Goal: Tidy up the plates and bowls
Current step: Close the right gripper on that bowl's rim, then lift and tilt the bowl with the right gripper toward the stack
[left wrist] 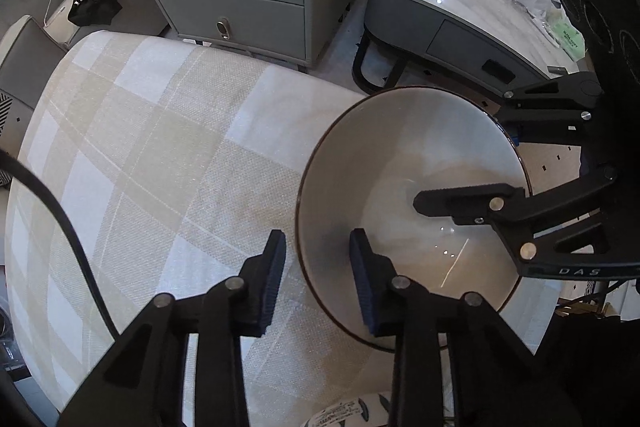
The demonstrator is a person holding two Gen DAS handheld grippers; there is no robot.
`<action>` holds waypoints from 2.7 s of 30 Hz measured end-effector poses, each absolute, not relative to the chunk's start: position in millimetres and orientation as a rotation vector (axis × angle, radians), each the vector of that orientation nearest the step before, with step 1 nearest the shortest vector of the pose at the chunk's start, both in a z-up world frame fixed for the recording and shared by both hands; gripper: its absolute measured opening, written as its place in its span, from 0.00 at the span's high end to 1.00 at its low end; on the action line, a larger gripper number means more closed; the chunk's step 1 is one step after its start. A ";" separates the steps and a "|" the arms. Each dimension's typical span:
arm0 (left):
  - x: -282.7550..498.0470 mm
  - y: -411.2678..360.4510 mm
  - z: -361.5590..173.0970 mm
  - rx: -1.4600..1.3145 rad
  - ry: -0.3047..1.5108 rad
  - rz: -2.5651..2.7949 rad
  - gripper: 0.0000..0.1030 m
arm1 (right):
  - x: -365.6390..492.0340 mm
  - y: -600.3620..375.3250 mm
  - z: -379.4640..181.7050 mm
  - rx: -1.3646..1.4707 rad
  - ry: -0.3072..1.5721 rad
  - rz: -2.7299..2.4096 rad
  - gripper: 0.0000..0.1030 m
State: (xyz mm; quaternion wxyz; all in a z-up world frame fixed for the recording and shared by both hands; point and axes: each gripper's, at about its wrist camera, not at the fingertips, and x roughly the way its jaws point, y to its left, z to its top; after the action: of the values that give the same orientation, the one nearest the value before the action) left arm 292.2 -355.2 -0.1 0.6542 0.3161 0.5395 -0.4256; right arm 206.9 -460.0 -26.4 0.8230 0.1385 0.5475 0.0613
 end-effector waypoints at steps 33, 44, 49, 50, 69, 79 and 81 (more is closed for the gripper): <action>289.6 -346.1 6.4 0.661 1.224 -0.997 0.83 | 193.2 -462.3 -20.5 0.320 1.136 0.144 0.76; 290.1 -340.5 6.6 0.641 1.248 -0.994 0.75 | 194.2 -465.9 -21.8 0.367 1.146 0.155 0.69; 290.9 -333.6 7.0 0.622 1.249 -0.977 0.58 | 192.3 -467.3 -22.7 0.359 1.146 0.146 0.68; 291.5 -332.3 6.5 0.618 1.250 -0.975 0.58 | 191.3 -467.4 -22.3 0.360 1.144 0.149 0.68; 295.6 -326.7 11.7 0.558 1.246 -0.974 0.57 | 171.6 -476.9 -2.4 0.324 1.004 0.185 0.52; 289.4 -333.6 13.5 0.588 1.228 -0.979 0.79 | 177.6 -472.1 -6.7 0.341 1.025 0.218 0.59; 291.3 -332.9 13.6 0.574 1.230 -0.978 0.82 | 178.8 -469.3 -7.5 0.344 1.035 0.228 0.61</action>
State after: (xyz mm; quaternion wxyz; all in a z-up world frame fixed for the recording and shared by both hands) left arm 291.3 -332.9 13.6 0.6700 0.2547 0.5457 -0.4341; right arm 178.8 -469.3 -7.5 0.8488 0.1632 0.4911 0.1082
